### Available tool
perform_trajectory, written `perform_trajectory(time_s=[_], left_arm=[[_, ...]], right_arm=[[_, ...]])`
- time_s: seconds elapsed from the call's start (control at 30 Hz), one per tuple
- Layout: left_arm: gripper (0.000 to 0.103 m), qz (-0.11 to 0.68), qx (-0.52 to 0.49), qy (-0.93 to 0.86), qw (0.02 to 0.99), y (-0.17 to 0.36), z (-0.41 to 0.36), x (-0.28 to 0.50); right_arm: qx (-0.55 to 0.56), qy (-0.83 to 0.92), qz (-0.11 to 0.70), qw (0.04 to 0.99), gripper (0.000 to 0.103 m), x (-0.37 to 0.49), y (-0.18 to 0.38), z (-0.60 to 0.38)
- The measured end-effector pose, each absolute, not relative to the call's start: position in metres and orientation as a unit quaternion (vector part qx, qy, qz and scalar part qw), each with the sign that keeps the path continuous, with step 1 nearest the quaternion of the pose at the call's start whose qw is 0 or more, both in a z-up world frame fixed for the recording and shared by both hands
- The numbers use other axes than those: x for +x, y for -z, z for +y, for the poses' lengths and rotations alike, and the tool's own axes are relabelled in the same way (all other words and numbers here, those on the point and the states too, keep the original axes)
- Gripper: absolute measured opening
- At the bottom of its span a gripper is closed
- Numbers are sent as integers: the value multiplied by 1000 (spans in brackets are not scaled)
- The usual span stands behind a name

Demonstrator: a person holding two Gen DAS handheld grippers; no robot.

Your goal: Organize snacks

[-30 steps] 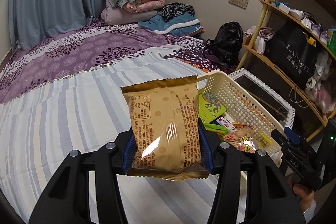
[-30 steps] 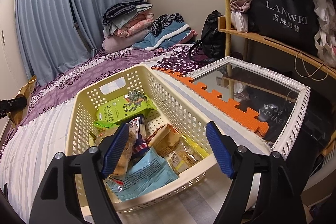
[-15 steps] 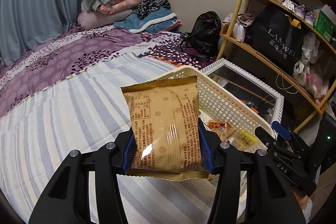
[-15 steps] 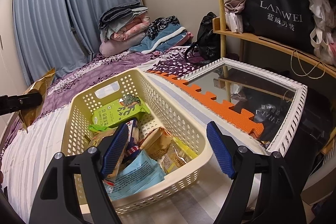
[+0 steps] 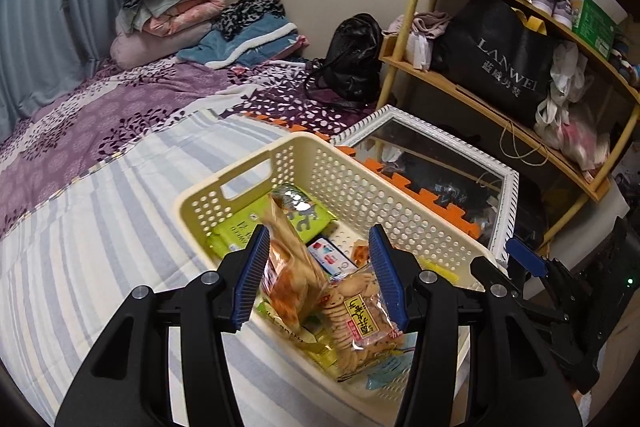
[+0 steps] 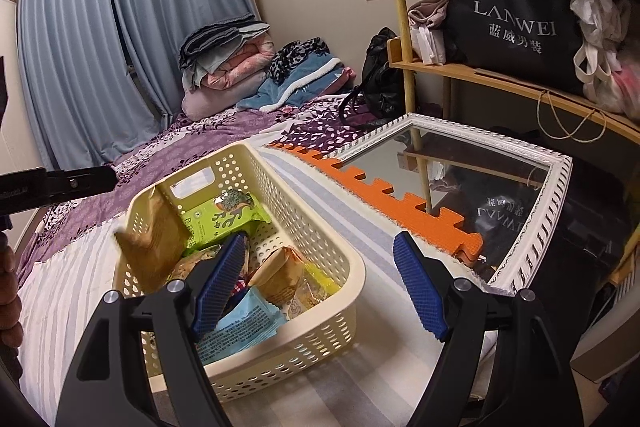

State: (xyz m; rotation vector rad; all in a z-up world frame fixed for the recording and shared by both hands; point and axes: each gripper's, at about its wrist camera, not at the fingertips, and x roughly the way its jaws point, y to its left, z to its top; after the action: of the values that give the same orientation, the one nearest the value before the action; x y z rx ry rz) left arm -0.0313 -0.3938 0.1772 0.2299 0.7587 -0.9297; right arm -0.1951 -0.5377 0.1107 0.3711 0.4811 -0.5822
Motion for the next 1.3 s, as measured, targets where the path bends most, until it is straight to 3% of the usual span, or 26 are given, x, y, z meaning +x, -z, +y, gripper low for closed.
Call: perform_trajectory(time_s=[0.27, 0.3, 0.4, 0.53, 0.83, 1.3], left_arm=[[54, 365, 122, 432, 815, -168, -404, -30], [57, 365, 125, 431, 816, -168, -404, -30], [92, 353, 139, 422, 823, -168, -403, -33], [99, 326, 177, 410, 833, -170, -403, -42], [100, 303, 205, 380, 850, -176, -392, -49], [100, 249, 231, 309, 888, -188, -356, -66]], right_arm=[[191, 290, 229, 909, 80, -203, -109, -543], [193, 289, 229, 909, 80, -202, -109, -543], [195, 283, 229, 911, 87, -201, -109, -543], [190, 274, 229, 914, 91, -200, -113, -537], [176, 269, 227, 919, 98, -203, -126, -522], [127, 267, 250, 922, 98, -203, -150, -484]])
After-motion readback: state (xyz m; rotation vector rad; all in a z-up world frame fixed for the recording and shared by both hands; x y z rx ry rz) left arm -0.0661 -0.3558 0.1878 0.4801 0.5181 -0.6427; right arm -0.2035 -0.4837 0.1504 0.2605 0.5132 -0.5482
